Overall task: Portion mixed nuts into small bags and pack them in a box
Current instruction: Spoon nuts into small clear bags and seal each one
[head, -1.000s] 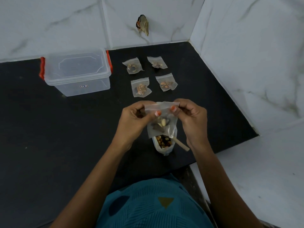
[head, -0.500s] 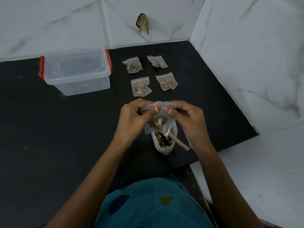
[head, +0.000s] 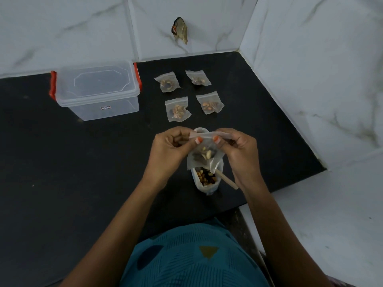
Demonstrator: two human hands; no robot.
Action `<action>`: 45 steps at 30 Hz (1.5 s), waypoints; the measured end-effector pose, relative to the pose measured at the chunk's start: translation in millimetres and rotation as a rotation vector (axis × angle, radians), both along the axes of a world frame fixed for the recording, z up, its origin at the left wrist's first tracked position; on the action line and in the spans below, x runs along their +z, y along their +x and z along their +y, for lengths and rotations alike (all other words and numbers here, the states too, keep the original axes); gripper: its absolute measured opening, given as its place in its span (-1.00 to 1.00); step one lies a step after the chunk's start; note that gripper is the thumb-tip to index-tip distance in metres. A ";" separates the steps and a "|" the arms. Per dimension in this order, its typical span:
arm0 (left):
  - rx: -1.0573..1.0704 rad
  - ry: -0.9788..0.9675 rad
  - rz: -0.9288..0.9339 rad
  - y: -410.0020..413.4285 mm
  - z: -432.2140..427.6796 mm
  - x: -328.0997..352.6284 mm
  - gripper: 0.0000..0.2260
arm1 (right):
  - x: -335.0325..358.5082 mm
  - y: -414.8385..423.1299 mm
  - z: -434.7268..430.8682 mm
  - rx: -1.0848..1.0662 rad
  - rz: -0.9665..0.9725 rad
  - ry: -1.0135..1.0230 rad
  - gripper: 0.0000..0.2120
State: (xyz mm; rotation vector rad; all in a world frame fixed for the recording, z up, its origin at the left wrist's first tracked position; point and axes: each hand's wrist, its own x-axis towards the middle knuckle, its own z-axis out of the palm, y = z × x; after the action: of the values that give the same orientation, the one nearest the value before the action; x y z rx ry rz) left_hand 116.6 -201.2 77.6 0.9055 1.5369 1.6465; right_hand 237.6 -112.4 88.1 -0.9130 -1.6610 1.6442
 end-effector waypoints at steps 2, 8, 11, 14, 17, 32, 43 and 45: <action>0.019 0.009 0.024 0.5 -0.1 0.0 -0.89 | -0.3 1.2 -0.6 0.027 0.007 -0.083 -0.86; 0.014 0.013 -0.051 0.1 -0.4 3.1 -0.90 | 2.6 4.7 2.4 0.127 0.144 -0.362 -0.80; 0.000 0.006 -0.085 2.2 -0.5 4.0 -0.97 | -0.3 3.5 1.5 0.118 0.049 -0.201 -0.87; -0.026 -0.022 -0.102 2.3 -0.6 3.7 -0.96 | -2.1 1.6 -0.3 0.061 0.006 -0.089 -0.90; -0.052 -0.047 -0.058 2.7 -1.4 3.7 -0.89 | -0.5 2.1 -1.4 0.015 -0.018 -0.052 -0.85; 0.012 -0.069 -0.143 8.5 -3.9 10.1 -0.93 | 3.5 13.3 7.0 -0.075 -0.034 -0.127 -0.85; 0.037 -0.049 -0.132 4.9 9.8 7.9 -0.88 | 0.5 4.7 1.0 -0.048 -0.057 -0.169 -0.86; 0.057 -0.042 -0.142 4.0 16.8 7.9 -0.86 | -0.5 3.8 5.4 -0.029 -0.066 -0.166 -0.85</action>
State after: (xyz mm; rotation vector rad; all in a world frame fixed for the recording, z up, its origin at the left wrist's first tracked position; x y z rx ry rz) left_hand 120.5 -184.3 85.5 0.7129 1.5062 1.6742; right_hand 241.4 -107.0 87.6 -1.0777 -1.5642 1.7693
